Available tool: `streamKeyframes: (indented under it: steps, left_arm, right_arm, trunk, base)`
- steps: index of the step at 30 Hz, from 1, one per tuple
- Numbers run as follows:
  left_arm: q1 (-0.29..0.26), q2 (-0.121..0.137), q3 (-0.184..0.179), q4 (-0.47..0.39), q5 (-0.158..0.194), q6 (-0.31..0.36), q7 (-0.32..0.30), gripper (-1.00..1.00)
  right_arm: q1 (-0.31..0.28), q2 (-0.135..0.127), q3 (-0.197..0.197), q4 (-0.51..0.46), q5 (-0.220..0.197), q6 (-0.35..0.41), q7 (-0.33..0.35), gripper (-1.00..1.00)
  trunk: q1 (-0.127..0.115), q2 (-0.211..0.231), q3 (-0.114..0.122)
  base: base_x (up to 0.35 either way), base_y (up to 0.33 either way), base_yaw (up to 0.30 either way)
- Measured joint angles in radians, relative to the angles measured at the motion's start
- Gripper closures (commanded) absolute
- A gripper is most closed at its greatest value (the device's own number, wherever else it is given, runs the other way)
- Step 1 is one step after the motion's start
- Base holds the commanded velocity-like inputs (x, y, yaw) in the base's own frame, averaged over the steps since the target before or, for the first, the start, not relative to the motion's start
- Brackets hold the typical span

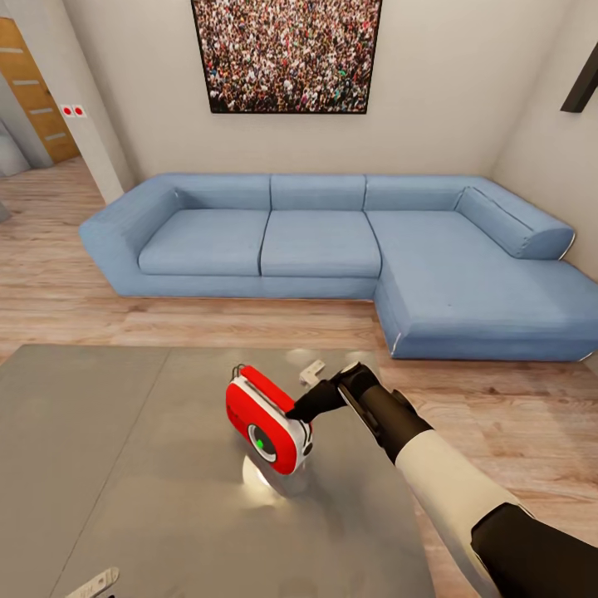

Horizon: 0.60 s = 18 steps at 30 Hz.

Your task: Turn on the radio receiver that's on the table in the living room.

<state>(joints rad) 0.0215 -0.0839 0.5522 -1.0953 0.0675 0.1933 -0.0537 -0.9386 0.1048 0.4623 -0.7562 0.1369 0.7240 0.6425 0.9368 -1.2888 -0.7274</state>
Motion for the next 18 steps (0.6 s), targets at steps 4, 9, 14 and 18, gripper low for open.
streamKeyframes:
  steps: [4,9,14,18]
  left_arm:
    - [0.0,0.0,0.0,0.0,0.0,-0.001,0.0,1.0]
    - [0.0,0.0,0.0,0.001,0.0,-0.002,0.0,1.0]
    - [0.0,0.0,0.0,0.001,0.0,-0.001,0.0,1.0]
    - [0.0,0.0,0.0,0.001,0.0,-0.001,0.0,1.0]
  right_arm:
    - [0.0,0.0,0.0,0.001,0.0,0.0,0.003,1.0]
    - [0.0,0.0,0.0,0.002,0.001,-0.001,0.003,1.0]
    - [0.0,0.0,0.001,0.011,0.004,0.0,-0.002,1.0]
    - [0.0,0.001,0.001,0.013,0.003,0.001,-0.007,1.0]
  trunk:
    - [0.015,-0.028,-0.013]
    - [0.027,-0.049,-0.022]
    - [0.027,-0.049,-0.022]
    - [0.027,-0.049,-0.022]
  base:
    - [0.0,0.0,0.0]
    - [0.0,0.0,0.0]
    - [0.0,0.0,0.0]
    - [0.0,0.0,0.0]
